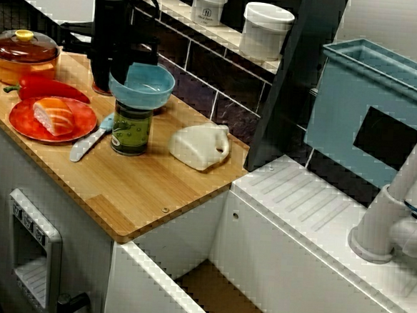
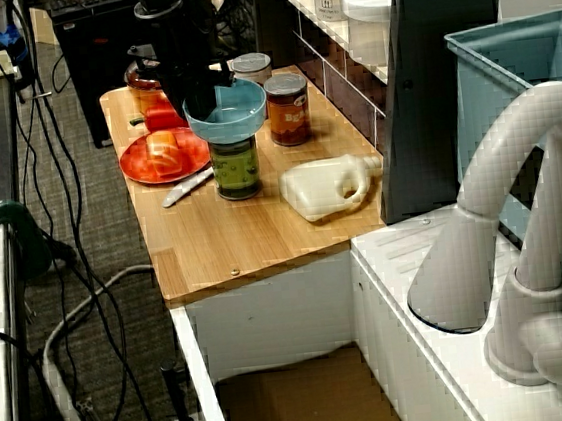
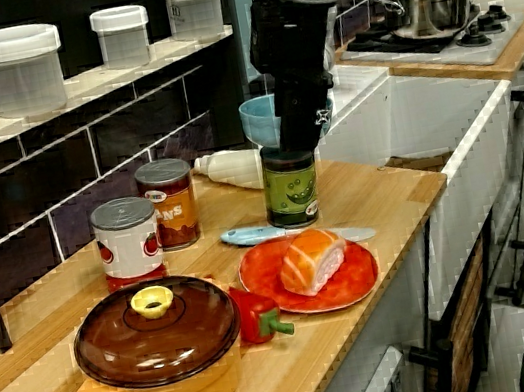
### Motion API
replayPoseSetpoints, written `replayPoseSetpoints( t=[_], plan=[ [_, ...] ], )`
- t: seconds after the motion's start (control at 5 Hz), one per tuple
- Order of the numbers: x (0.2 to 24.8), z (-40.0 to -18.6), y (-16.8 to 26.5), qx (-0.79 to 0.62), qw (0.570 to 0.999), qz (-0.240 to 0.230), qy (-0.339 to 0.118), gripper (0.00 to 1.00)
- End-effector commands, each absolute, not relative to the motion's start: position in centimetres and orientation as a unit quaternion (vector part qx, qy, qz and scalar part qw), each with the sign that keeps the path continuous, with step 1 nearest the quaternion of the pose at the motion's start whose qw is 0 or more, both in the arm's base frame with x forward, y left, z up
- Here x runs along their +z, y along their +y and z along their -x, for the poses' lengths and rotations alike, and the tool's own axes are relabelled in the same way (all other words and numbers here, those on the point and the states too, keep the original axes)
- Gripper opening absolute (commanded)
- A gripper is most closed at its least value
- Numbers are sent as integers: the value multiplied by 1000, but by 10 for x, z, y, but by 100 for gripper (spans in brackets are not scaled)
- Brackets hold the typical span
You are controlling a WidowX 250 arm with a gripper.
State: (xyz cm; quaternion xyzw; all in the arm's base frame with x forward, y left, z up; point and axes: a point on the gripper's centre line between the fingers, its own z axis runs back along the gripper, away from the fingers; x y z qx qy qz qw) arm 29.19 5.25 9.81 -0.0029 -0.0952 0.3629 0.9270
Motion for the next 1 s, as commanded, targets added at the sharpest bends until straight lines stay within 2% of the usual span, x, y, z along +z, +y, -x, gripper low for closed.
replayPoseSetpoints(
  t=[0.0,0.6,0.8],
  plan=[
    [108,-298,60,364,924,2,-116,0],
    [95,-305,55,375,920,-14,-117,0],
    [97,-306,54,374,920,-14,-113,100]
  ],
)
